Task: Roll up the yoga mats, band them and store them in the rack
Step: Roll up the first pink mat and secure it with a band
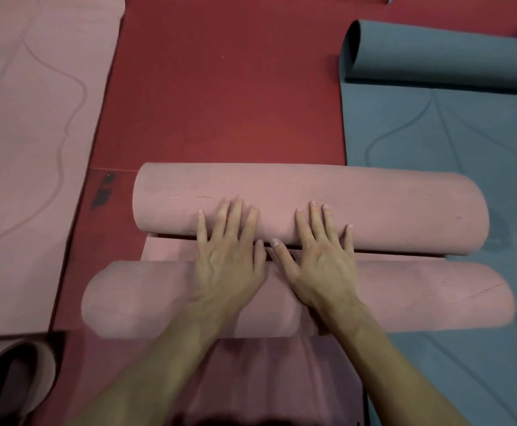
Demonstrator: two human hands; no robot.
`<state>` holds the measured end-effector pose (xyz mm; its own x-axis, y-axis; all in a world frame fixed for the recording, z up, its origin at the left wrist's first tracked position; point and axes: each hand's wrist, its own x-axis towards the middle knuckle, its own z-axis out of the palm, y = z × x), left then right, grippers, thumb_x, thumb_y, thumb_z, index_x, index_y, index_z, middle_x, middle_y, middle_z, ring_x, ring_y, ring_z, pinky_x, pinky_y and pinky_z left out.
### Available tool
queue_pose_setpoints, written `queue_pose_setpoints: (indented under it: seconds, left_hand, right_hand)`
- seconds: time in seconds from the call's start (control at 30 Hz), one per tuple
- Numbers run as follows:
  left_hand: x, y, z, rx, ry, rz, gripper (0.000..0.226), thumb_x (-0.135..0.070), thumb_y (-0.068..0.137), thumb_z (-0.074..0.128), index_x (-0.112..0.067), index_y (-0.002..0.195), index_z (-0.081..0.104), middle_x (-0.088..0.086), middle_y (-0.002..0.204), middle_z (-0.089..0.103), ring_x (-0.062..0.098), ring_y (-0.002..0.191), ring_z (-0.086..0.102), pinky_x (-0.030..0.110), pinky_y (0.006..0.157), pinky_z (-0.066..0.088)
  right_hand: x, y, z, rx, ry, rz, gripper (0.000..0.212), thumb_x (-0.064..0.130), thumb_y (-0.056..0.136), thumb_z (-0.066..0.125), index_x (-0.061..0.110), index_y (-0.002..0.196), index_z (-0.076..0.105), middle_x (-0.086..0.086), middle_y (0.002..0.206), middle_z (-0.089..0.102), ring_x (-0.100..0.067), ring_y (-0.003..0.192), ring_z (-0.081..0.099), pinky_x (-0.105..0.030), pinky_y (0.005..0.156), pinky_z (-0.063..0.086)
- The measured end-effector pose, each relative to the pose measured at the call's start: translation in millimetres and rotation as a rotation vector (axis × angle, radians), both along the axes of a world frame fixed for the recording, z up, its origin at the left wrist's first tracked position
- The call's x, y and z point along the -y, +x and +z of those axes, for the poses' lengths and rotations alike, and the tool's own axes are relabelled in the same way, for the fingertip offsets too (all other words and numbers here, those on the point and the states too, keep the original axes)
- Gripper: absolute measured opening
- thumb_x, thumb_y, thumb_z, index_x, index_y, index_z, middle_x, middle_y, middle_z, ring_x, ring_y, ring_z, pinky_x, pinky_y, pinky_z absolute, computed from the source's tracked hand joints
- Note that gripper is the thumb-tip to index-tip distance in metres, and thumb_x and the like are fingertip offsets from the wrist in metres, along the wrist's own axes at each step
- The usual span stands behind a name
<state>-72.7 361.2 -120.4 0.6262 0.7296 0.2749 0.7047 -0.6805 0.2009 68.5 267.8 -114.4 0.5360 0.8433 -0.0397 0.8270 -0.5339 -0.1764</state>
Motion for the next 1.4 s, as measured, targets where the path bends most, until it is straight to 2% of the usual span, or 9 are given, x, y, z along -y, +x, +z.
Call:
queue_pose_setpoints:
  seconds: [0.1,0.23,0.43,0.7,0.8,0.93,1.07,1.17,1.4]
  left_hand:
    - [20,-5,-2,0.036,0.069,-0.013,0.062,-0.037,0.093,0.051,-0.014,0.15,0.052,0.011,0.16,0.045,0.027,0.151,0.039,0.062,0.123,0.021]
    - [17,-1,-11,-0.009,-0.066,0.07,0.07,-0.046,0.092,0.048,-0.02,0.157,0.043,0.012,0.167,0.034,0.024,0.156,0.026,0.062,0.125,0.018]
    - [-1,11,-7,-0.007,-0.092,0.038,0.07,-0.04,0.091,0.055,-0.017,0.156,0.044,0.013,0.168,0.03,0.024,0.159,0.018,0.063,0.125,0.017]
    - [-9,18,-6,-0.087,-0.081,0.018,0.075,-0.042,0.092,0.032,-0.014,0.162,0.031,0.018,0.17,0.02,0.029,0.16,0.011,0.062,0.126,0.013]
    - [-13,22,-4,-0.106,-0.057,0.02,0.071,-0.04,0.093,0.031,-0.013,0.159,0.038,0.017,0.168,0.029,0.029,0.158,0.019,0.062,0.126,0.015]
    - [-21,20,5,-0.063,-0.013,0.022,0.066,-0.04,0.096,0.037,-0.014,0.157,0.041,0.009,0.164,0.038,0.025,0.156,0.027,0.061,0.127,0.014]
    - [-21,8,2,-0.029,-0.138,-0.022,0.07,-0.046,0.099,0.034,-0.017,0.163,0.029,0.006,0.173,0.017,0.02,0.161,0.009,0.057,0.129,0.003]
    - [-31,17,-1,-0.044,-0.205,-0.013,0.073,-0.048,0.1,0.034,-0.019,0.165,0.02,0.005,0.175,0.007,0.018,0.161,-0.001,0.056,0.129,0.0]
    - [-46,28,1,-0.004,-0.12,0.003,0.071,-0.041,0.095,0.038,-0.012,0.16,0.034,0.01,0.169,0.028,0.025,0.158,0.019,0.059,0.127,0.013]
  right_hand:
    - [-1,2,1,-0.011,0.002,-0.005,0.086,0.074,0.097,0.015,0.023,0.166,0.018,0.001,0.175,0.003,-0.016,0.161,-0.005,-0.056,0.129,0.002]
    - [-7,5,0,-0.004,-0.003,0.005,0.085,0.07,0.096,0.013,0.022,0.167,0.015,-0.001,0.175,0.002,-0.018,0.161,-0.006,-0.057,0.128,0.0]
    - [-19,13,1,0.02,0.016,0.008,0.086,0.067,0.095,0.007,0.019,0.167,0.015,-0.004,0.175,0.003,-0.022,0.161,-0.005,-0.061,0.127,0.001]
    - [-7,-2,1,0.117,0.082,0.051,0.087,0.07,0.099,0.022,0.013,0.164,0.026,-0.008,0.173,0.018,-0.025,0.161,0.011,-0.062,0.126,0.01]
    - [-13,2,-2,0.047,0.032,0.034,0.085,0.067,0.098,0.017,0.017,0.166,0.019,-0.002,0.174,0.007,-0.02,0.161,0.002,-0.059,0.128,0.006]
    - [-25,12,-1,-0.002,-0.01,0.023,0.082,0.058,0.096,0.025,0.02,0.167,0.013,0.001,0.175,0.002,-0.016,0.161,-0.004,-0.058,0.128,0.003]
    - [-28,14,-2,0.002,-0.03,0.019,0.079,0.059,0.1,0.027,0.021,0.167,0.011,0.002,0.175,0.001,-0.016,0.161,-0.005,-0.058,0.128,0.002]
    - [-32,15,-1,0.025,-0.012,0.015,0.081,0.063,0.099,0.017,0.02,0.167,0.01,0.001,0.175,0.001,-0.018,0.161,-0.003,-0.06,0.128,0.002]
    - [-41,17,2,0.114,0.078,0.043,0.085,0.067,0.099,0.017,0.012,0.164,0.027,-0.01,0.173,0.017,-0.026,0.161,0.01,-0.064,0.125,0.009]
